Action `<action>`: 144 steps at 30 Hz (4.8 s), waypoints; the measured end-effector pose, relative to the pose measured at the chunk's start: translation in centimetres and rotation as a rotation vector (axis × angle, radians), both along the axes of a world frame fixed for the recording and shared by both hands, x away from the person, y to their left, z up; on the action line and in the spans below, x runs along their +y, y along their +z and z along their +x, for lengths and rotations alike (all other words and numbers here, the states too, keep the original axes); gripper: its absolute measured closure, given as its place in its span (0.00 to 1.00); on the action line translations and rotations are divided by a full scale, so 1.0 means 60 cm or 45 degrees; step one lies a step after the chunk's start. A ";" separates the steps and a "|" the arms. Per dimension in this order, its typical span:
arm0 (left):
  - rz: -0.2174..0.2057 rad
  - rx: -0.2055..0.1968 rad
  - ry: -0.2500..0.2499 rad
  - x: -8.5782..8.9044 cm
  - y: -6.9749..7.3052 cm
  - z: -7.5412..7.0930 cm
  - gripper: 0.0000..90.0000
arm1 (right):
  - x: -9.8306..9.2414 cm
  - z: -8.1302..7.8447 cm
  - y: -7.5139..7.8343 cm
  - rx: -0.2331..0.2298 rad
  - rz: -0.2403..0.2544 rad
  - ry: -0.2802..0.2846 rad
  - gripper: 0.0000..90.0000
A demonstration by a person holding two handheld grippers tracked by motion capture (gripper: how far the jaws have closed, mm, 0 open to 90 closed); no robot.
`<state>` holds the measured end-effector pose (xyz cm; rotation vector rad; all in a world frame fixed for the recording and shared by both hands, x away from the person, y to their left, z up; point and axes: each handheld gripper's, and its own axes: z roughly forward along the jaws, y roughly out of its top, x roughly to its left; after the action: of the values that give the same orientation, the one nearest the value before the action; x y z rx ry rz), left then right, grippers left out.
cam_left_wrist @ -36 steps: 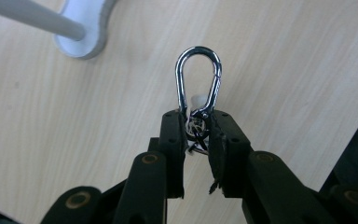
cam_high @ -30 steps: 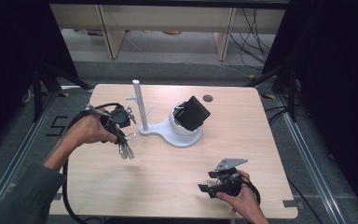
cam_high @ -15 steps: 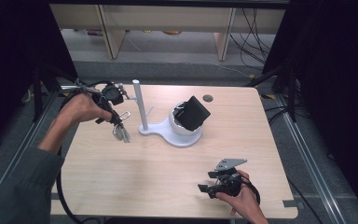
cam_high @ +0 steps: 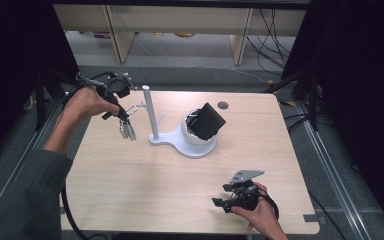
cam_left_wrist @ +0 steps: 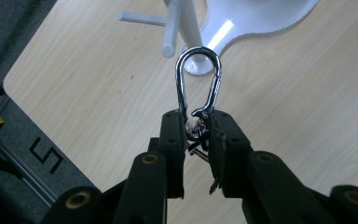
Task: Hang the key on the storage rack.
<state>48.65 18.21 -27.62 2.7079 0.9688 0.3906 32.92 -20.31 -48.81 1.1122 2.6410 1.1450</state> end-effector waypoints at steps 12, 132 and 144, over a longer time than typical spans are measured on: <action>-0.022 -0.003 0.063 0.003 -0.006 0.026 0.84 | 0.002 0.002 -0.004 -0.034 0.006 0.008 0.37; -0.495 -0.096 -0.182 -0.038 -0.298 -0.240 0.27 | 0.000 -0.001 -0.002 -0.036 0.005 0.016 0.37; -0.519 -0.137 -0.207 -0.041 -0.347 -0.292 0.26 | 0.003 -0.003 -0.001 -0.053 -0.017 0.045 0.36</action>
<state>31.15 15.76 -48.42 2.3475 0.7026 0.2690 32.73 -20.10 -48.86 1.0315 2.6434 1.1418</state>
